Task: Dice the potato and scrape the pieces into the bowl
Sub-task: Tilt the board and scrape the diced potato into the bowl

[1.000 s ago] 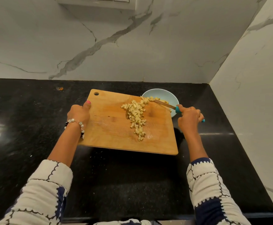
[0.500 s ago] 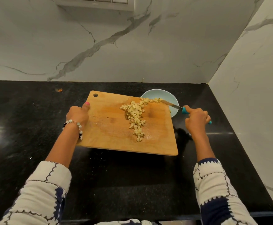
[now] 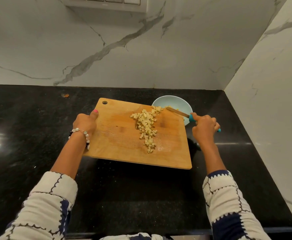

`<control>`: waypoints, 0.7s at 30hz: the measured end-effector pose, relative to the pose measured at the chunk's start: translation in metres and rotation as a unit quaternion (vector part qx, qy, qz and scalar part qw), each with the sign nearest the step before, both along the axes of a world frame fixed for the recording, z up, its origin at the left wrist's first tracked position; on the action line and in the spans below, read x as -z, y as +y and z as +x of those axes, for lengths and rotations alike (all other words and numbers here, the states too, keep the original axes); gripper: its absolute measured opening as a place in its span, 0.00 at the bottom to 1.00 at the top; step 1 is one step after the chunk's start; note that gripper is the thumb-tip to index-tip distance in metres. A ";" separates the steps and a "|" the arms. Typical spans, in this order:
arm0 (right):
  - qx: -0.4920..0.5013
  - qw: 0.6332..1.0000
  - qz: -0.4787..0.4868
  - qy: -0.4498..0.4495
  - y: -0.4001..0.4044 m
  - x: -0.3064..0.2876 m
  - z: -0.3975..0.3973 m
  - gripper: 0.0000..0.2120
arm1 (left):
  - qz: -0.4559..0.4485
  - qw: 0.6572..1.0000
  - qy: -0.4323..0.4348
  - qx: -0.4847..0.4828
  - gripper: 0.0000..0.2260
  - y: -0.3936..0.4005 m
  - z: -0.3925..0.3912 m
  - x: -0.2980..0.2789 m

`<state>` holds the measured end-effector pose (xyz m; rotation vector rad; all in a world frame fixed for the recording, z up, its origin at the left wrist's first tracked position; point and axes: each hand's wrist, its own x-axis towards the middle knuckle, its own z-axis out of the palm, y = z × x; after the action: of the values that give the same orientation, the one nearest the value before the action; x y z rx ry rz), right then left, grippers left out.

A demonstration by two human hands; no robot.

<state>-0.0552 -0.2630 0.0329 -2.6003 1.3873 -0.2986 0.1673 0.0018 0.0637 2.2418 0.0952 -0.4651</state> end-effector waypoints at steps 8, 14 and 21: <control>-0.065 0.996 0.017 -0.055 0.008 -0.014 -0.005 0.25 | -0.002 1.000 0.000 0.004 0.20 0.000 0.002 0.002; -0.066 0.998 0.008 -0.006 0.023 -0.006 -0.001 0.24 | -0.004 1.000 -0.004 0.019 0.20 -0.003 0.001 0.002; 0.012 0.999 0.006 -0.036 0.010 -0.003 0.001 0.19 | -0.007 0.999 -0.010 0.035 0.20 -0.010 -0.003 0.004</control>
<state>-0.0544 -0.2530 0.0360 -2.5383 1.3927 -0.3829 0.1644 -0.0085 0.0595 2.2415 0.0030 -0.4791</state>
